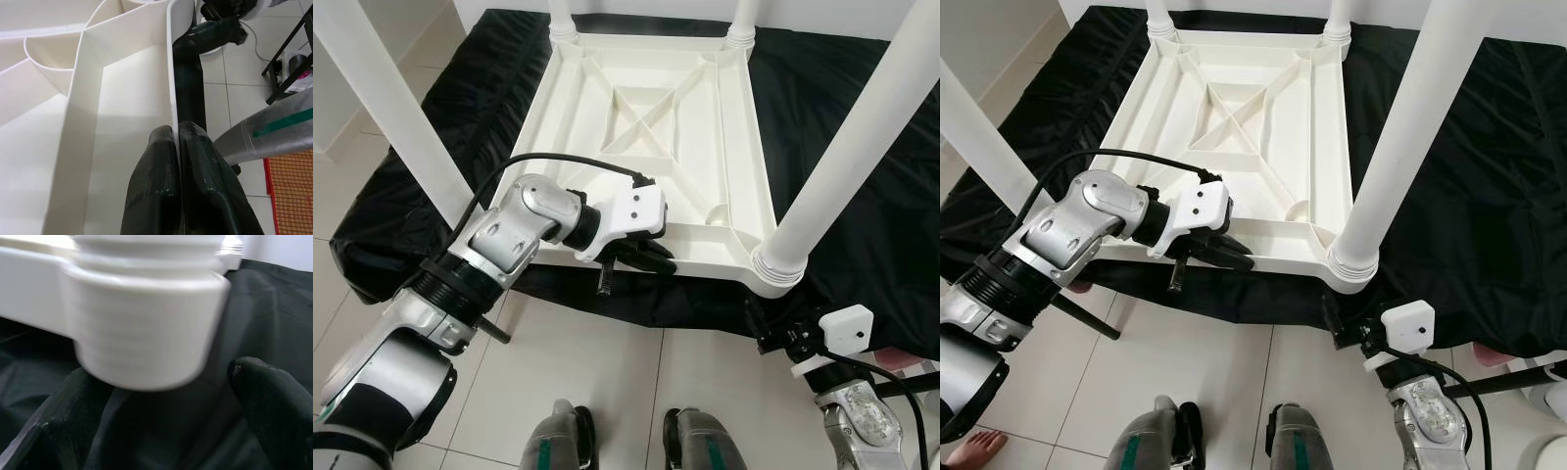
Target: Building children table
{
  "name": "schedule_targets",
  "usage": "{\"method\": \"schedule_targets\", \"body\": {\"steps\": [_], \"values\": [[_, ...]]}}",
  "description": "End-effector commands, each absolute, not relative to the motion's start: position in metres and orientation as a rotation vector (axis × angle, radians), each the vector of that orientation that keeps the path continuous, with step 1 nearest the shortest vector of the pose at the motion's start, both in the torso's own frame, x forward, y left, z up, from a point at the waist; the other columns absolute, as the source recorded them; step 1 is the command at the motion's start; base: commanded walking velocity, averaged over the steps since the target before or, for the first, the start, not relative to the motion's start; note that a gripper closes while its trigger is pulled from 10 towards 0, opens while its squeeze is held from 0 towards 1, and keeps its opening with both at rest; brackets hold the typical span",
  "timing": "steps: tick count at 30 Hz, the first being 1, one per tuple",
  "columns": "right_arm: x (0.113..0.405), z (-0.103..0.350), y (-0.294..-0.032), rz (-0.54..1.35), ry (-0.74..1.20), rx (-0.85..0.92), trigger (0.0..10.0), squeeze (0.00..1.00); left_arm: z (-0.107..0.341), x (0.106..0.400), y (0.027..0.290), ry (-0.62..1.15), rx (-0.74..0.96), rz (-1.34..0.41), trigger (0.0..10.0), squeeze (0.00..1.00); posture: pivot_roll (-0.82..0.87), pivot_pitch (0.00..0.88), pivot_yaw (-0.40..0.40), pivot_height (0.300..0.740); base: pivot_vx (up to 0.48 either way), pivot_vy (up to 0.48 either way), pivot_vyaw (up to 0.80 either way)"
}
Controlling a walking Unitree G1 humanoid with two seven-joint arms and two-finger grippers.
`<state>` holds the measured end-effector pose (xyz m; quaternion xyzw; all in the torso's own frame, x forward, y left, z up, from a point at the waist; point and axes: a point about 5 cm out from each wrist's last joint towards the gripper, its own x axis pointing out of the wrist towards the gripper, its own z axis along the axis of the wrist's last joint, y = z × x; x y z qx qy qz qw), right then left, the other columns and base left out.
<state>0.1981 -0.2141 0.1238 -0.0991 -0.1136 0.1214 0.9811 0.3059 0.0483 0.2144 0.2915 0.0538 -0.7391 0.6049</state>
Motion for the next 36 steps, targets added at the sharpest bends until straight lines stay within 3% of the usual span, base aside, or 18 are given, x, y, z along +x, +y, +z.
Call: {"method": "schedule_targets", "body": {"steps": [1,10,18,21,22,29,36], "values": [[0.197,0.119,-0.217,0.246,-0.198,-0.205,10.0,0.0,0.238,0.308,0.049,0.012,0.673,-1.701,10.0,0.0,-0.07,0.116,0.043,0.74,0.0,0.0,0.0],[0.206,0.116,-0.223,0.236,-0.179,-0.231,10.0,0.0,0.246,0.309,0.05,-0.006,0.686,-1.692,10.0,0.0,-0.06,0.116,0.041,0.74,0.0,0.0,0.0],[0.235,0.122,-0.215,0.167,-0.246,-0.165,10.0,0.0,0.248,0.304,0.047,-0.025,0.679,-1.711,10.0,0.0,-0.05,0.112,0.036,0.74,0.0,0.0,0.0],[0.252,0.126,-0.207,0.145,-0.276,-0.102,10.0,0.0,0.248,0.302,0.046,-0.029,0.678,-1.72,10.0,0.0,-0.05,0.103,0.04,0.74,0.0,0.0,0.0],[0.276,0.132,-0.197,0.101,-0.32,-0.011,10.0,0.0,0.249,0.299,0.044,-0.037,0.675,-1.731,10.0,0.0,-0.04,0.095,0.038,0.74,0.0,0.0,0.0],[0.303,0.14,-0.186,0.06,-0.355,0.136,10.0,0.0,0.247,0.294,0.039,-0.05,0.664,-1.751,10.0,0.0,-0.02,0.084,0.035,0.74,0.0,0.0,0.0],[0.336,0.167,-0.165,0.155,-0.391,0.369,10.0,0.0,0.242,0.287,0.03,-0.075,0.625,-1.755,10.0,0.0,-0.01,0.072,0.028,0.74,0.0,0.0,0.0]]}}
